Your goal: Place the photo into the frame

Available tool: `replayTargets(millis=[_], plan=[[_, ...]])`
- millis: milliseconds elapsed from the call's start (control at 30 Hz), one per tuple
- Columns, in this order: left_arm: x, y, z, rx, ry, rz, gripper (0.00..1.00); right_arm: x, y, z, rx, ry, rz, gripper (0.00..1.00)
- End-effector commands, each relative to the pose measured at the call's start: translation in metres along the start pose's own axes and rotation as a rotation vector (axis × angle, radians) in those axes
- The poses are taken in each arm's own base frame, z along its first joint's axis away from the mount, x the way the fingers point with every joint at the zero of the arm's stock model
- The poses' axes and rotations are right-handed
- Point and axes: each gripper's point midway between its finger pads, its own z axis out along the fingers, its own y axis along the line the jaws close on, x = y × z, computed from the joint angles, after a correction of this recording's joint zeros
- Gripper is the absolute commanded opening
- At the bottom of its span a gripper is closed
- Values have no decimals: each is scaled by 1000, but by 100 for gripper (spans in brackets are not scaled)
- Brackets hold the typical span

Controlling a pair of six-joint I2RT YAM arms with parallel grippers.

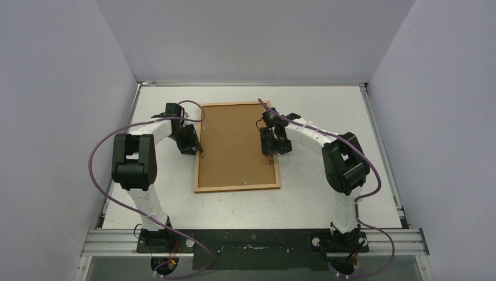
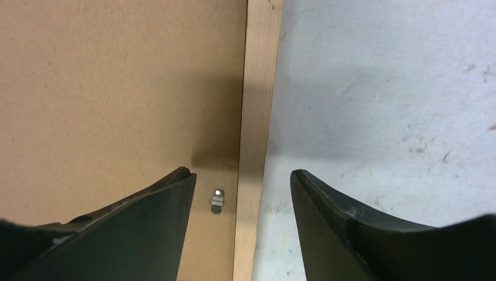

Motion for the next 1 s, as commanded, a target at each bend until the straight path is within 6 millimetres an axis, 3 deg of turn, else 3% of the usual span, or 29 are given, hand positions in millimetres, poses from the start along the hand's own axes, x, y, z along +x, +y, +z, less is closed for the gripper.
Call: replayTargets(millis=[0, 167, 333, 567, 967], plan=[[-3, -6, -15, 16, -56, 20, 37, -4, 2, -40, -22, -67, 20, 63], [7, -4, -13, 30, -59, 11, 39, 21, 2, -40, -15, -30, 7, 64], [13, 1, -7, 28, -55, -3, 39, 34, 9, -35, -23, -2, -4, 63], [24, 10, 0, 15, -51, 7, 38, 29, 18, -23, -32, -10, -6, 55], [30, 15, 8, 14, -62, -37, 35, 25, 7, -8, 0, -18, -3, 50]])
